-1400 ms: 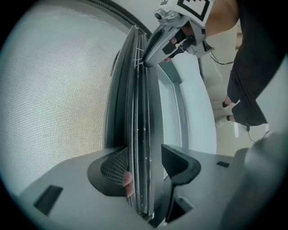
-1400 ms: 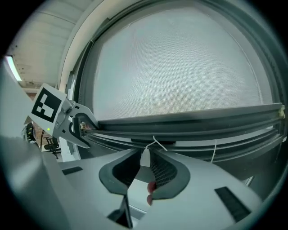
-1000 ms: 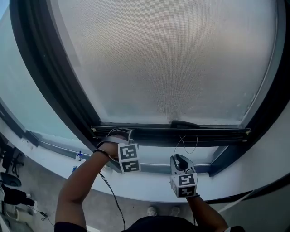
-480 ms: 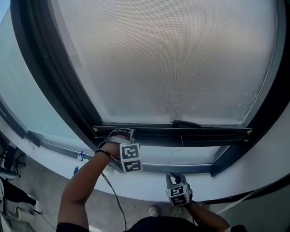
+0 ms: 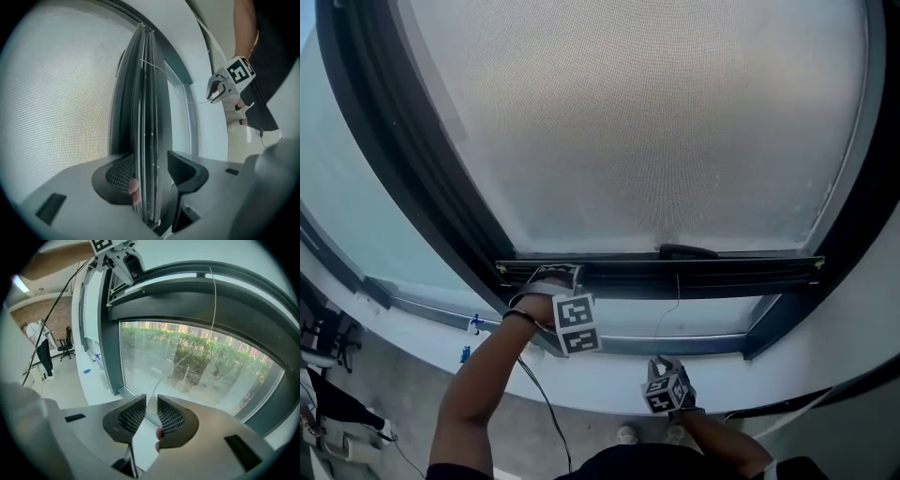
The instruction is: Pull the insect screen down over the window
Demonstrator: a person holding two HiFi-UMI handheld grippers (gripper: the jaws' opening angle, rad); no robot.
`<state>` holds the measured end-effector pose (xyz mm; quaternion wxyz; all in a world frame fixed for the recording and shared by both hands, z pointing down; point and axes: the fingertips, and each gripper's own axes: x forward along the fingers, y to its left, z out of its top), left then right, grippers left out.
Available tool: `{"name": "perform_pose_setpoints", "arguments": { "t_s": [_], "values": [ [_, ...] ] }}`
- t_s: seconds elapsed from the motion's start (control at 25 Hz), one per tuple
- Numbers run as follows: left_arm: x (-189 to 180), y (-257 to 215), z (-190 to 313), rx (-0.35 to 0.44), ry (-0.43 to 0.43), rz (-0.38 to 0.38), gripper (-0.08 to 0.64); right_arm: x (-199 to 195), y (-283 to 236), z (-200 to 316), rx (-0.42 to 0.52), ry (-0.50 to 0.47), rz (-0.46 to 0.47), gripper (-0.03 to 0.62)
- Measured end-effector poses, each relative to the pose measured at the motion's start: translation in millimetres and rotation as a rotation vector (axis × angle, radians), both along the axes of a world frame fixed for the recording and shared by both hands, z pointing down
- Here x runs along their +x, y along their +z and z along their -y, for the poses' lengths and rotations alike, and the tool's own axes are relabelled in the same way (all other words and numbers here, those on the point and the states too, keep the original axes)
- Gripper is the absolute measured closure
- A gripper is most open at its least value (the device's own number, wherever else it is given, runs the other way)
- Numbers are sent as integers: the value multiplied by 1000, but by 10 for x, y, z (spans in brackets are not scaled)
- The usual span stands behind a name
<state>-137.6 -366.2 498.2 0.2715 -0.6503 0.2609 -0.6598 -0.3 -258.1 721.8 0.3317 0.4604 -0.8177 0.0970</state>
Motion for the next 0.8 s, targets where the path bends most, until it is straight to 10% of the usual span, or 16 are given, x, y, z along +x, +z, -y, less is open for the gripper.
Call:
{"name": "perform_pose_setpoints", "arguments": {
  "t_s": [0.52, 0.8],
  "values": [
    [-3, 12, -5, 11, 7, -12, 334, 696, -1377, 475, 340, 63, 0, 443],
    [-2, 0, 1, 21, 11, -30, 334, 1180, -2164, 606, 504, 26, -227, 443]
  ]
}}
